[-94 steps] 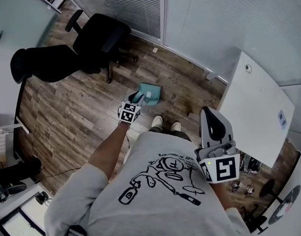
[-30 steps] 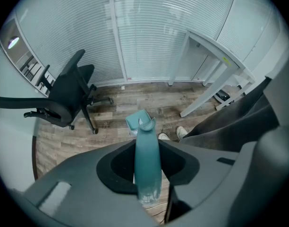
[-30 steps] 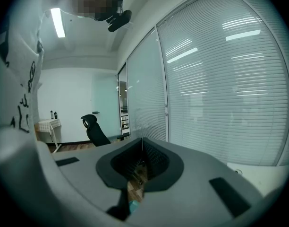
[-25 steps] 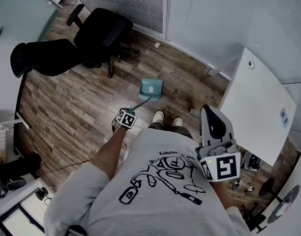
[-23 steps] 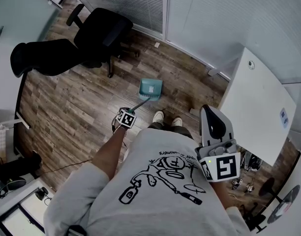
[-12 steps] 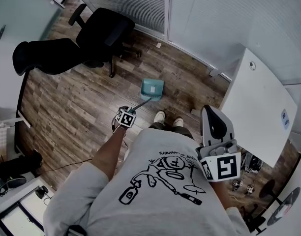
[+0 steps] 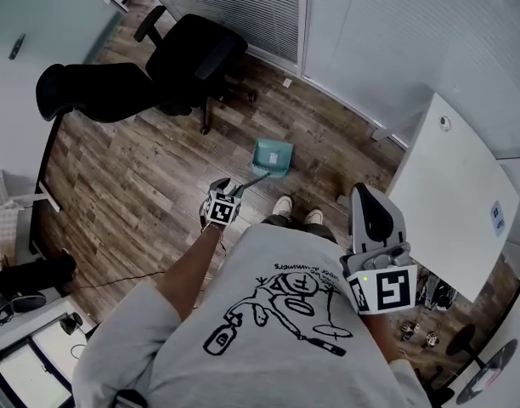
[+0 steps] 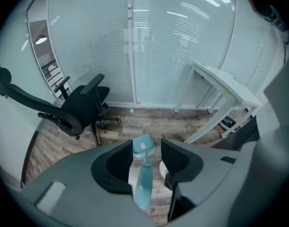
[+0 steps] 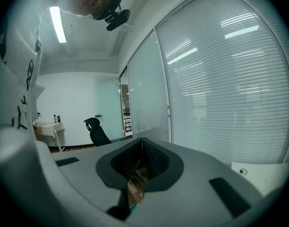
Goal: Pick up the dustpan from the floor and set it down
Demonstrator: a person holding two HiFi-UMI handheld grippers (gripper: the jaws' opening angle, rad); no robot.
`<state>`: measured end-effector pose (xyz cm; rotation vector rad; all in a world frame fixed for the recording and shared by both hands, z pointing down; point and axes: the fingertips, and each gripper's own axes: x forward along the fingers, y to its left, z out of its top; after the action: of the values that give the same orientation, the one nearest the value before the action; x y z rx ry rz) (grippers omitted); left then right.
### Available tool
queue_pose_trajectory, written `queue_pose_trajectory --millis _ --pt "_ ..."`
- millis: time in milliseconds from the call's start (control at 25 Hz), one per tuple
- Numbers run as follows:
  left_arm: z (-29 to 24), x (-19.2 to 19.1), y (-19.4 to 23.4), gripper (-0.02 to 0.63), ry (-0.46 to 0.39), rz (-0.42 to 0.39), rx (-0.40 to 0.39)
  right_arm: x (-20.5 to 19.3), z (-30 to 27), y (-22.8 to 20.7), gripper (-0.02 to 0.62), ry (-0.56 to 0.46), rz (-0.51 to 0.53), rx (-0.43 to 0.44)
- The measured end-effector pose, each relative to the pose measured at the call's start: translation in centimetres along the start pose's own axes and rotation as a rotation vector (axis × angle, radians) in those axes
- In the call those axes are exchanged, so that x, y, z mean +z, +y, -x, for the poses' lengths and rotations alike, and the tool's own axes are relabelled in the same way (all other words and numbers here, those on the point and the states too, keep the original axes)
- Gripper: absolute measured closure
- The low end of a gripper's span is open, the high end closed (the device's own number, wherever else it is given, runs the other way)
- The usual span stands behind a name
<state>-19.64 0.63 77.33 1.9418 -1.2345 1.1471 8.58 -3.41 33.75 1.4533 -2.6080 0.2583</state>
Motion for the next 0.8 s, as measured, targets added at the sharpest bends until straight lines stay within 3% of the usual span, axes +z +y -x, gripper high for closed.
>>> queue_pose_trajectory --millis 360,600,800 --pt "6.4 10.7 -3.3 0.419 -0.272 0.088 -0.029 0.6 0.3 -1.5 0.592 -0.012 0.007 -0.011" --pt "13.1 19.6 -6.2 0.428 -0.490 0.016 -0.058 1.3 0.5 -1.7 0.592 -0.029 0.029 -0.012" --pt "19.6 25.8 -8.3 0.446 -0.671 0.017 -0.090 1.7 0.6 -1.8 0.592 -0.036 0.036 -0.001"
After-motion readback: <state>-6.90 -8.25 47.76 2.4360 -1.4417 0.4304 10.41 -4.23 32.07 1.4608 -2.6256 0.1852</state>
